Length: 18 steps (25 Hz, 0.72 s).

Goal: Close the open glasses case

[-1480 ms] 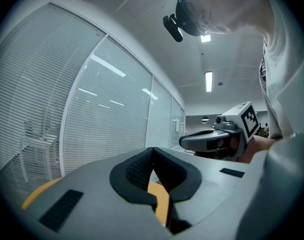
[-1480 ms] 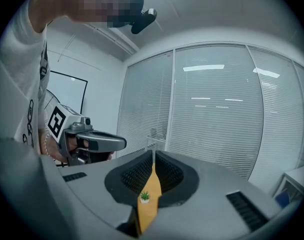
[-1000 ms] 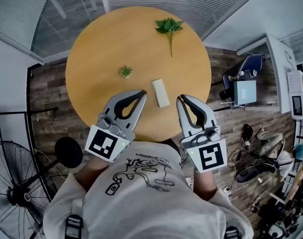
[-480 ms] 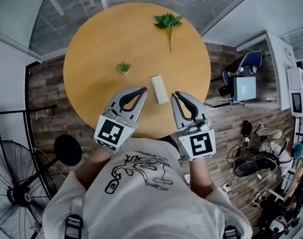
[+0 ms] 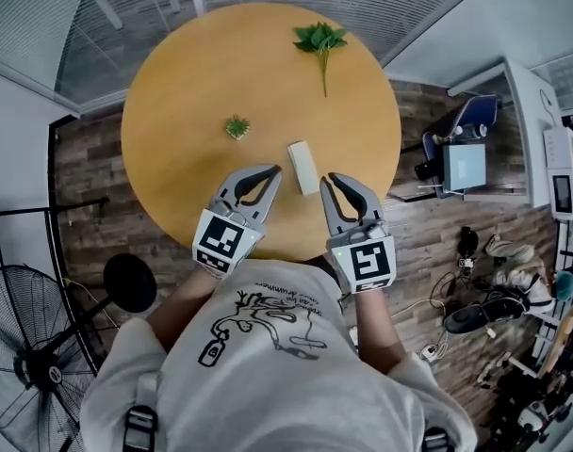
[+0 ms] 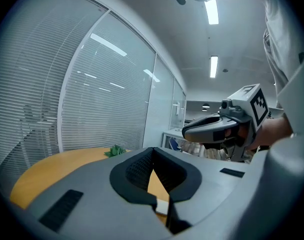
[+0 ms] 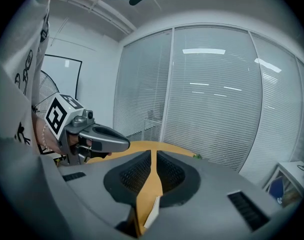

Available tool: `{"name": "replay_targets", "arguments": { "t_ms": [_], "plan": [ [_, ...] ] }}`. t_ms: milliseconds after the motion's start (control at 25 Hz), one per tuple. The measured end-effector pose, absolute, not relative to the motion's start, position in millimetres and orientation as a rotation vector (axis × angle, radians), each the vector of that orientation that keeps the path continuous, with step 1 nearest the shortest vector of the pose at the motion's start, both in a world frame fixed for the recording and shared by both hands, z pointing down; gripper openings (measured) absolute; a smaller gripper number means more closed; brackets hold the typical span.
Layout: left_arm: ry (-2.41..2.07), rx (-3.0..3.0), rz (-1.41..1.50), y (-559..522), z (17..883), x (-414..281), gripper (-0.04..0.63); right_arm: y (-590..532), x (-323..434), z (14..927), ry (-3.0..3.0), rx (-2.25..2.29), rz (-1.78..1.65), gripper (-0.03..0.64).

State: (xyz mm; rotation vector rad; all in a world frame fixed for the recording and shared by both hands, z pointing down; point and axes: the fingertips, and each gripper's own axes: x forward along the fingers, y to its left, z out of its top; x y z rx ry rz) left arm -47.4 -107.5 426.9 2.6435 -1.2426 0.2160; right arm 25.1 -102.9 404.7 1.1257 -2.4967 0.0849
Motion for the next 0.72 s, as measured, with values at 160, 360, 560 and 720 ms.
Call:
{"name": "replay_targets", "arguments": {
  "t_ms": [160,360,560,720],
  "plan": [
    [-1.231,2.632,0.237,-108,443,-47,0.020,-105,24,421,-2.479,1.117,0.096,0.048],
    [-1.220,2.618,0.265,-108,460,-46,0.020,-108,22,436,-2.476,1.096,0.071,0.054],
    [-1.212,2.607,0.287,-110,477,-43,0.020,-107,26,455,-2.437,1.087,0.127,0.058],
    [-1.206,2.599,0.316,-109,493,-43,0.020,-107,25,469,-2.418,1.074,0.128,0.064]
  ]
}}
